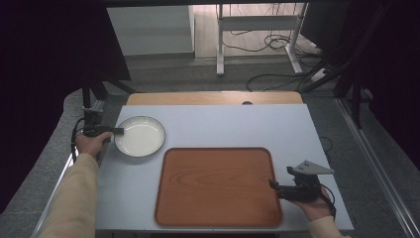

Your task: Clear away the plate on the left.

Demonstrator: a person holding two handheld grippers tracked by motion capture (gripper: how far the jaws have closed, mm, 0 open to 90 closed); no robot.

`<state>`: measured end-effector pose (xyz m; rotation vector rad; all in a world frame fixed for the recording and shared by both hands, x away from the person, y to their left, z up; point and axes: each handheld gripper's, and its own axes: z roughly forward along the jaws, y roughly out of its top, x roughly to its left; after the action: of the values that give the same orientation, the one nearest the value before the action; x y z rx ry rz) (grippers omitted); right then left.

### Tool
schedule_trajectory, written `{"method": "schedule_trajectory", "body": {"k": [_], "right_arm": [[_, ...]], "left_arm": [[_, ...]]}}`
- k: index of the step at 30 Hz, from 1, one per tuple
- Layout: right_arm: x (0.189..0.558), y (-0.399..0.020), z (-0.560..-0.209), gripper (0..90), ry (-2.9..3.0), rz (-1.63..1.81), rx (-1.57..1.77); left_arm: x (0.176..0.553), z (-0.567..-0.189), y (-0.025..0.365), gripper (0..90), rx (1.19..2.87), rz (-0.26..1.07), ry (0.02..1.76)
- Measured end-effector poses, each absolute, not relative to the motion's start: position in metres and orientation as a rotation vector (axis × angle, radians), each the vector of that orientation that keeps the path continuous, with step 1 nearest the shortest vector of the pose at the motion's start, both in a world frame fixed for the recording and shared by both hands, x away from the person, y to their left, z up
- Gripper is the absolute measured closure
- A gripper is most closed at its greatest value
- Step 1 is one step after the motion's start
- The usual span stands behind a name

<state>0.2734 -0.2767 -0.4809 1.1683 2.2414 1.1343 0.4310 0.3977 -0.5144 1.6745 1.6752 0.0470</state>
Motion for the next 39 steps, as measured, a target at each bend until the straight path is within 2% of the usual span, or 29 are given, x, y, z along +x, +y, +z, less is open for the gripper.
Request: {"method": "schedule_trajectory", "body": {"k": [26, 39], "right_arm": [[0.274, -0.278, -0.479, 17.7, 2.223, 1.127, 1.163], [0.274, -0.279, -0.479, 17.7, 2.219, 1.134, 1.170]], "left_arm": [[0.429, -0.493, 0.384, 83.5, 1.624, 0.137, 1.664], [0.421, -0.474, 0.375, 83.1, 1.584, 0.146, 1.548]]}}
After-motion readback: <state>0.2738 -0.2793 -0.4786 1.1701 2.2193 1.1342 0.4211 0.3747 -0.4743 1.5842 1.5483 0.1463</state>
